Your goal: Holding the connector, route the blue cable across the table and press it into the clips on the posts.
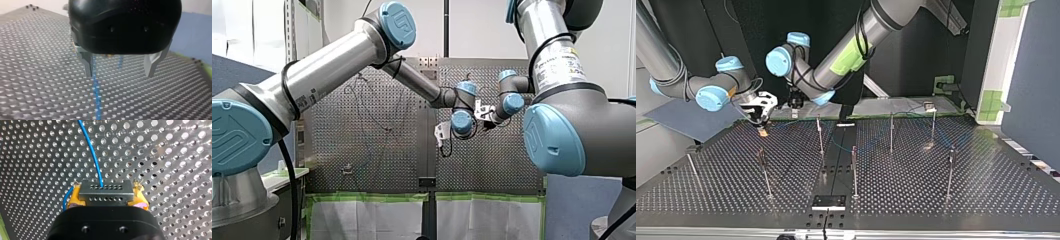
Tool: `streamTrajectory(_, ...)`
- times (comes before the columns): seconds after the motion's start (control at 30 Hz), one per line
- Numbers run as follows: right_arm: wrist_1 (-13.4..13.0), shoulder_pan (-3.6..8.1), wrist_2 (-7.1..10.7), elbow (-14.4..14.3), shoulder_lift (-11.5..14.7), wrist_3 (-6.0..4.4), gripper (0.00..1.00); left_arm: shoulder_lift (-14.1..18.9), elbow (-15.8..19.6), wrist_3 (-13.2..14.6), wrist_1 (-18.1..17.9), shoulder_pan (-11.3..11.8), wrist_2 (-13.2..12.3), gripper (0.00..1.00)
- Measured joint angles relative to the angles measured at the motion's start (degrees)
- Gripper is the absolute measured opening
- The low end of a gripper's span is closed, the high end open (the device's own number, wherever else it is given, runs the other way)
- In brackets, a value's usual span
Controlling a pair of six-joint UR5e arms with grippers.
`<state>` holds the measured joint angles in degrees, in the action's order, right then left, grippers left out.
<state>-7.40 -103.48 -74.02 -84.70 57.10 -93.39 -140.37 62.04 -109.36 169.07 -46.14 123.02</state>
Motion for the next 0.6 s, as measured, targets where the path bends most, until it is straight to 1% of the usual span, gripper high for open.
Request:
streamTrajectory(0.1, 0.0, 0.05, 0.01, 0.0, 0.0, -0.14, 0.00, 0.0, -1.3, 0.0, -0.6, 0.2, 1.5, 1.00)
streamTrajectory(0.17, 0.0, 0.06, 0.01, 0.0, 0.0, -0.19, 0.00, -0.1, -1.6, 0.0, -1.0, 0.5, 1.8, 1.00)
streamTrajectory(0.27, -0.1, 0.07, 0.01, 0.0, 0.0, -0.22, 0.00, -0.8, -2.0, 0.0, -1.4, 1.0, 1.3, 1.00)
streamTrajectory(0.37, -0.1, 0.08, 0.01, 0.0, 0.0, -0.23, 0.00, -2.1, -2.9, -0.1, -0.9, 1.4, 0.4, 1.00)
streamTrajectory(0.47, -0.1, 0.12, 0.13, 0.0, 0.0, -0.23, 0.00, -3.9, -4.7, -0.5, 0.4, 2.0, 0.4, 1.00)
streamTrajectory(0.6, -0.1, 0.14, 0.71, 0.0, 0.0, -0.23, 0.00, -5.4, -7.0, -0.7, 0.2, 2.7, 0.6, 1.00)
